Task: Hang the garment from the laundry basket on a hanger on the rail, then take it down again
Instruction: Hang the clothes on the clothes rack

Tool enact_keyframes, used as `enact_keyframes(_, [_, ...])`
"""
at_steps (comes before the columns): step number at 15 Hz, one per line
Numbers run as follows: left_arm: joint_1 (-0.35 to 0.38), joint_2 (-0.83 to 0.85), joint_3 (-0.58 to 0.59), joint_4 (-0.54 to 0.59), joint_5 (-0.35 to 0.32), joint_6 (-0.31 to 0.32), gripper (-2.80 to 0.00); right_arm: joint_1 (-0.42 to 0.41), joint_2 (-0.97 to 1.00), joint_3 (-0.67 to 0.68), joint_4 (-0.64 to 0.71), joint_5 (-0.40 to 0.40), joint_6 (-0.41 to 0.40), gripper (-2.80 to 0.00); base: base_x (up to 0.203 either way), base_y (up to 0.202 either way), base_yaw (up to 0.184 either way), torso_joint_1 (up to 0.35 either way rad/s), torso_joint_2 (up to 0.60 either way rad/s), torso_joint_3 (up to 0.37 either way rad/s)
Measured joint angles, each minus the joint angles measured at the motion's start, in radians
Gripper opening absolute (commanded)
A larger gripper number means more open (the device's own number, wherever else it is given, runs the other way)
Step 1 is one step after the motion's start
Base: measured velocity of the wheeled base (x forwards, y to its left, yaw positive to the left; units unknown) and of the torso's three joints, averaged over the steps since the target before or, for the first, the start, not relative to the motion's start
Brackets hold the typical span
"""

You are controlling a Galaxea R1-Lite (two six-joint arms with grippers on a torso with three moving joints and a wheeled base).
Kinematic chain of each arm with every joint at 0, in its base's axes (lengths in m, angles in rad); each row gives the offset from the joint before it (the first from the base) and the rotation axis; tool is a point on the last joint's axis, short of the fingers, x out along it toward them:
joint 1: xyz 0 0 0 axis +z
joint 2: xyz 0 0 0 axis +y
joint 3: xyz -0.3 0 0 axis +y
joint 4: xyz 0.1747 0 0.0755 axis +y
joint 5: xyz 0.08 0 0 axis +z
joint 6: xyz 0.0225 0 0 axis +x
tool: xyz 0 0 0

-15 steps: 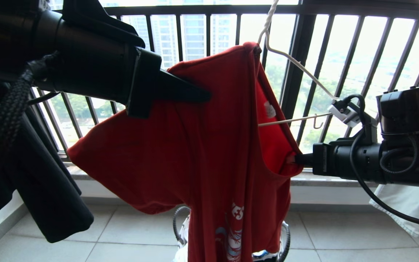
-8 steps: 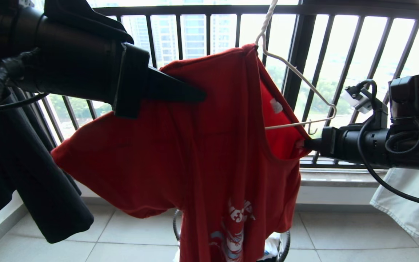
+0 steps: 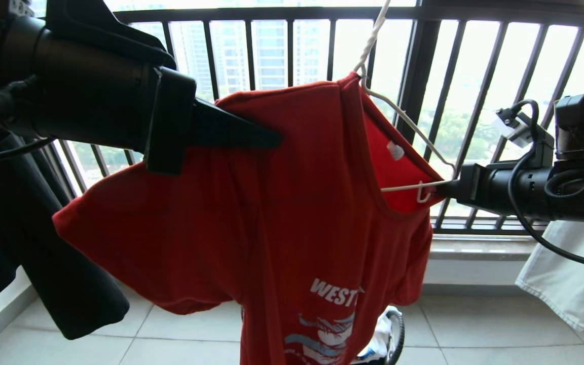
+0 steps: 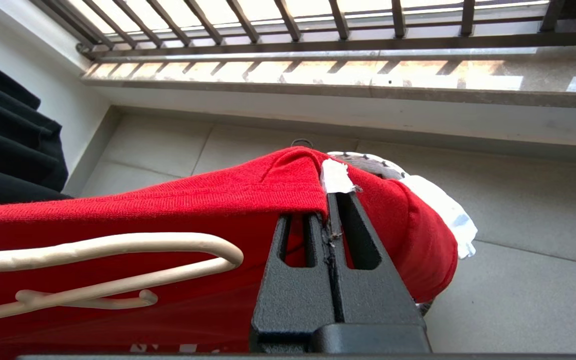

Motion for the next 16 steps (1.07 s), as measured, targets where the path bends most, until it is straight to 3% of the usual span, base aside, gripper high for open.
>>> enact_keyframes(4, [0.002, -0.001, 0.002, -0.003, 0.003, 0.001, -2.80, -0.042, 0.001, -0.014, 0.011, 0.000, -0.016, -2.80, 0.000, 0.000, 0.000, 0.000, 0.00, 0.000])
enact_keyframes(12, [0.001, 0.029, 0.009, -0.006, 0.099, 0.008, -2.80, -0.064, 0.004, -0.174, 0.180, 0.000, -0.016, -2.80, 0.000, 0.000, 0.000, 0.000, 0.00, 0.000])
enact_keyframes(16, [-0.002, 0.053, 0.098, -0.135, 0.115, -0.001, -2.80, -0.047, 0.016, -0.308, 0.253, 0.000, -0.029, -2.80, 0.000, 0.000, 0.000, 0.000, 0.00, 0.000])
